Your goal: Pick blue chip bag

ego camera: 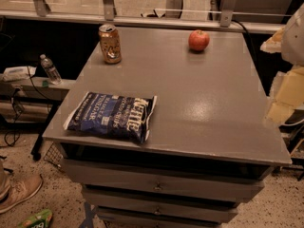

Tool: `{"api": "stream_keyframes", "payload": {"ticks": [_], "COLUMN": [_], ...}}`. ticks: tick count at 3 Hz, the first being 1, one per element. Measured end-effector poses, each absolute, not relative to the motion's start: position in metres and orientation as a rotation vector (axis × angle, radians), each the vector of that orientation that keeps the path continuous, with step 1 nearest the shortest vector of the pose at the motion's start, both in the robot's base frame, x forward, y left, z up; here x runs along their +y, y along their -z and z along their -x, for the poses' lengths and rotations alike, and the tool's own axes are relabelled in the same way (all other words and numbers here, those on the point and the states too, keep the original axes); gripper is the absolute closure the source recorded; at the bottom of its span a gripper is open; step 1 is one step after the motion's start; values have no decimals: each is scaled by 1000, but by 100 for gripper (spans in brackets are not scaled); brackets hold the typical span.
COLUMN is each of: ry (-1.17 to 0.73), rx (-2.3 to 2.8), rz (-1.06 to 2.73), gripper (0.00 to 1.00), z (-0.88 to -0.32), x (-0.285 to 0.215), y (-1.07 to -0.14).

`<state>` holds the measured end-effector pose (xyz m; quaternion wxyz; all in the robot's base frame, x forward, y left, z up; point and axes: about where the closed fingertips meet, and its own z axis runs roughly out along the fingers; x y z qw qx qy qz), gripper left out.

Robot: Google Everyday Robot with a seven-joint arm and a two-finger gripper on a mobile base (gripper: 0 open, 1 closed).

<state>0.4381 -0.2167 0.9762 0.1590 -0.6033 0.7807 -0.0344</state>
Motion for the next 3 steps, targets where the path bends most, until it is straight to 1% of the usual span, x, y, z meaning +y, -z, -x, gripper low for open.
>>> {"api": "stream_keyframes", "payload": {"ticks": [1,2,3], "ry": [99,29,-82], "rx": [2232,2110,1953], "rz": [1725,1839,1992], "gripper": [0,0,0], "z": [-438,-459,-484], "x": [-217,-175,-112], "y": [-976,-975,-965]}}
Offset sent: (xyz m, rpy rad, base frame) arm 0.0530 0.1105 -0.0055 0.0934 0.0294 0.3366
